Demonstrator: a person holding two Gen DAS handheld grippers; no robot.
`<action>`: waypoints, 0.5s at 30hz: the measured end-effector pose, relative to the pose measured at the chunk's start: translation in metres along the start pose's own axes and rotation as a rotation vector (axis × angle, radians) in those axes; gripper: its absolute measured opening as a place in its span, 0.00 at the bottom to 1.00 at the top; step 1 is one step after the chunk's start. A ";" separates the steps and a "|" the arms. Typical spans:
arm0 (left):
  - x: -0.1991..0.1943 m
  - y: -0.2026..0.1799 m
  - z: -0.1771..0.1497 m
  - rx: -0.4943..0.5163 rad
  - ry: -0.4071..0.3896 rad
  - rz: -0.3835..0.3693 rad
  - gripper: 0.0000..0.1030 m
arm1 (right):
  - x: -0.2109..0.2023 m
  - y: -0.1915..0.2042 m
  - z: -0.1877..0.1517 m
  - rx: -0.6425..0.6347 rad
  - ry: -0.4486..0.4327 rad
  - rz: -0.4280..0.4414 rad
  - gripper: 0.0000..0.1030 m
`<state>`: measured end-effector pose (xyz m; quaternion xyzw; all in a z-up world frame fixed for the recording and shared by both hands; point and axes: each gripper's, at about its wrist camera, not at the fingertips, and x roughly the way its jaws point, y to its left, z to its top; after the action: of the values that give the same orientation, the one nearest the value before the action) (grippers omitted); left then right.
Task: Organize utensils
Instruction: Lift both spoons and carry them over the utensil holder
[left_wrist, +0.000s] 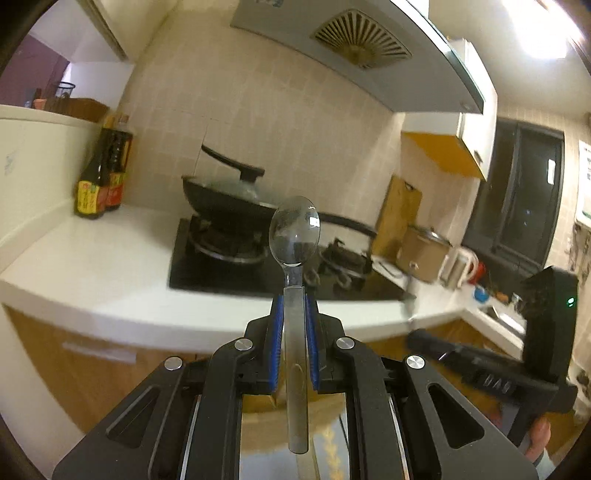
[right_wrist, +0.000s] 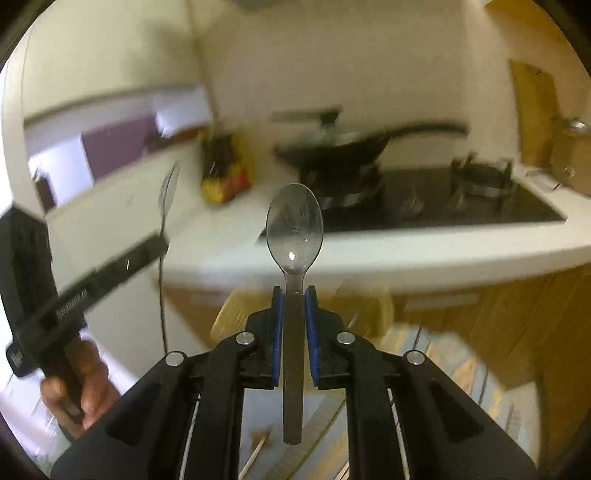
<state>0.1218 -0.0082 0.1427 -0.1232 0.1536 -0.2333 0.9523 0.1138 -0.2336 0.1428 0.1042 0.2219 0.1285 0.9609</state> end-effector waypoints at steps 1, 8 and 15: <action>0.008 0.001 0.001 0.000 -0.012 0.009 0.10 | 0.004 -0.006 0.005 0.006 -0.020 -0.016 0.10; 0.050 0.017 -0.007 -0.012 -0.042 0.050 0.10 | 0.041 -0.039 0.014 0.078 -0.099 -0.078 0.10; 0.070 0.035 -0.033 -0.015 -0.042 0.055 0.10 | 0.064 -0.041 -0.010 0.047 -0.159 -0.158 0.10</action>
<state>0.1837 -0.0178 0.0848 -0.1310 0.1385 -0.2033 0.9604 0.1728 -0.2522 0.0979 0.1188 0.1557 0.0384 0.9799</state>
